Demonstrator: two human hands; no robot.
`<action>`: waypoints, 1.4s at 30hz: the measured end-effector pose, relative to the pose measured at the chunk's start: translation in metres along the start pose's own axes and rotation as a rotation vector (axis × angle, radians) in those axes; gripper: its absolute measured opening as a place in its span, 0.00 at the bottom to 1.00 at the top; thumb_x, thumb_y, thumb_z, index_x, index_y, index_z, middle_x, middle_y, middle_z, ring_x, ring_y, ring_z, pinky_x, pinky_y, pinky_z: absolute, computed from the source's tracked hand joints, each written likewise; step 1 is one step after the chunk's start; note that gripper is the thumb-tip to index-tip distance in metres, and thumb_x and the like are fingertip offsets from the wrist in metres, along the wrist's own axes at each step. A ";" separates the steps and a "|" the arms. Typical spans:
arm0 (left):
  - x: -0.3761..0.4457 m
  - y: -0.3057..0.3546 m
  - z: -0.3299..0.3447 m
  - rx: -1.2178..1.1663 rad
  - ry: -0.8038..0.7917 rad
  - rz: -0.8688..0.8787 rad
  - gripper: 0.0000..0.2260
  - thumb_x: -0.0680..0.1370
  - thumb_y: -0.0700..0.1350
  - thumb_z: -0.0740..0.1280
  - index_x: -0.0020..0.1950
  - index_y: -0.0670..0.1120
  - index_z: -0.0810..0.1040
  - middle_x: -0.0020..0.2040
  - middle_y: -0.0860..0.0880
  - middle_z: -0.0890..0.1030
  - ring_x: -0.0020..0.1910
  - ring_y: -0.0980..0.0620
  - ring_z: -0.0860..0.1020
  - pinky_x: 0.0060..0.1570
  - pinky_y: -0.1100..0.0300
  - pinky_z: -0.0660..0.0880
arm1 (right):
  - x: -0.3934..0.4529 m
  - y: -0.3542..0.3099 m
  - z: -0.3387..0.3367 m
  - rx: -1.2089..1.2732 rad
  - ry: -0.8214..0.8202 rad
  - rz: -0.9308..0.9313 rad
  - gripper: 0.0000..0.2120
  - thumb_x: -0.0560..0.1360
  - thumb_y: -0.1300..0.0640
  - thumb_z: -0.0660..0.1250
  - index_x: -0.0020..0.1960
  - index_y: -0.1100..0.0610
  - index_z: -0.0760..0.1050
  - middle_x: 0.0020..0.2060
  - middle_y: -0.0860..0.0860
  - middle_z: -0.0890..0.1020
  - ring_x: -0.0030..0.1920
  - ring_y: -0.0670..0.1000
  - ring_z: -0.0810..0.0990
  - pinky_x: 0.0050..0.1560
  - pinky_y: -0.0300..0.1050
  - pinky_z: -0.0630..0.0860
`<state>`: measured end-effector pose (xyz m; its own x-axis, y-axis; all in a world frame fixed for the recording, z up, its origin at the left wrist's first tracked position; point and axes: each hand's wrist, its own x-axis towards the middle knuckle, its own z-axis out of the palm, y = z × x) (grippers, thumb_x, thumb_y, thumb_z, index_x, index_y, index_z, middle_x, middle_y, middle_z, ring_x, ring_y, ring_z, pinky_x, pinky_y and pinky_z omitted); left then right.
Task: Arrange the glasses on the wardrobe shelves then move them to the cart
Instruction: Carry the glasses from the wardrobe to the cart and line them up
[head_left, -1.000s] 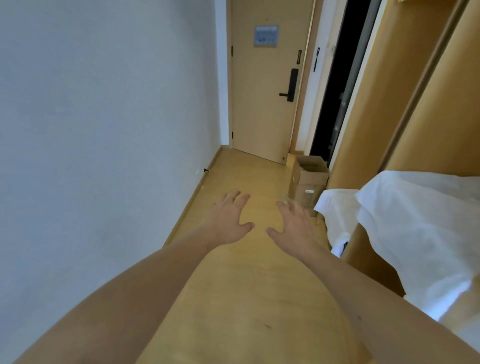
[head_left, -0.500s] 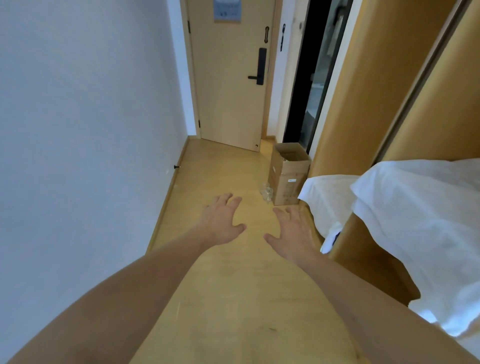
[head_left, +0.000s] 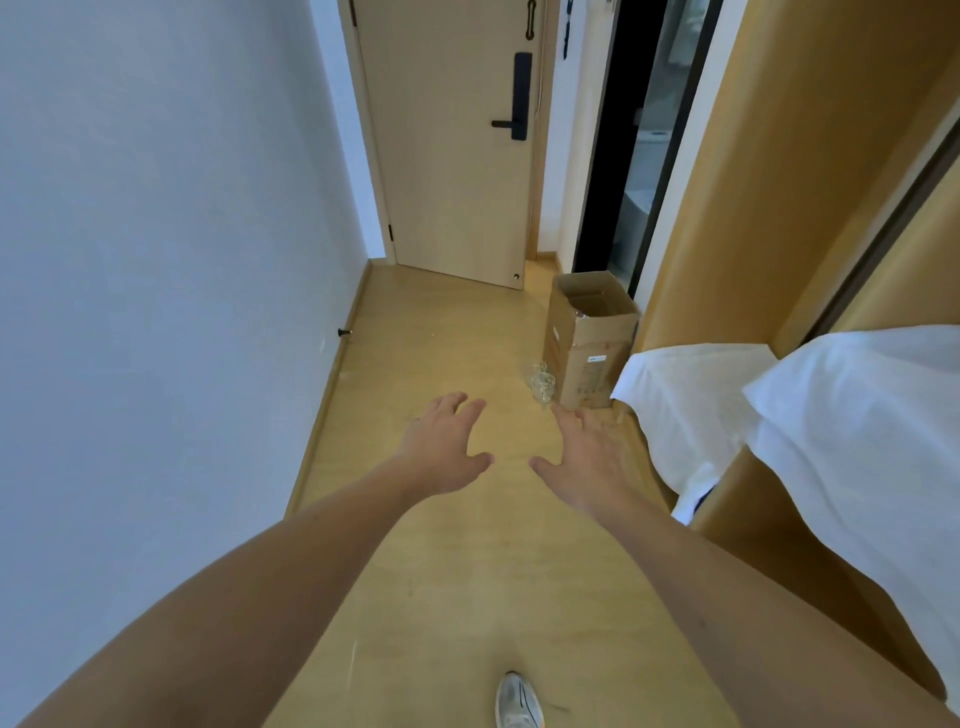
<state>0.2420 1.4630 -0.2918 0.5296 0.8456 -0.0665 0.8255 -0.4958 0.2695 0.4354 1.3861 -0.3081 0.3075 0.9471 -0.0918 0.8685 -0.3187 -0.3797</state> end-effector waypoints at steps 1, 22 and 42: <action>0.015 0.001 0.001 0.001 -0.017 -0.010 0.36 0.78 0.57 0.69 0.82 0.50 0.58 0.81 0.44 0.59 0.79 0.44 0.56 0.74 0.45 0.63 | 0.016 0.004 0.000 0.020 -0.003 0.009 0.39 0.76 0.39 0.68 0.81 0.48 0.55 0.78 0.55 0.61 0.75 0.59 0.64 0.71 0.55 0.67; 0.276 -0.023 0.042 -0.044 -0.175 0.009 0.36 0.77 0.58 0.70 0.81 0.48 0.60 0.79 0.42 0.61 0.78 0.42 0.59 0.74 0.47 0.63 | 0.255 0.052 0.028 0.072 -0.104 0.168 0.38 0.75 0.37 0.68 0.79 0.48 0.59 0.75 0.55 0.63 0.73 0.60 0.65 0.70 0.55 0.67; 0.545 -0.125 0.036 -0.274 -0.312 -0.043 0.34 0.76 0.57 0.71 0.79 0.48 0.64 0.78 0.43 0.65 0.76 0.41 0.62 0.73 0.51 0.65 | 0.498 0.000 0.065 0.076 -0.214 0.371 0.38 0.75 0.38 0.68 0.79 0.49 0.59 0.76 0.54 0.62 0.73 0.59 0.64 0.70 0.53 0.67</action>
<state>0.4346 1.9790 -0.3966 0.5641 0.7433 -0.3597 0.7881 -0.3546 0.5031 0.5629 1.8603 -0.4141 0.4988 0.7580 -0.4203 0.6809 -0.6427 -0.3511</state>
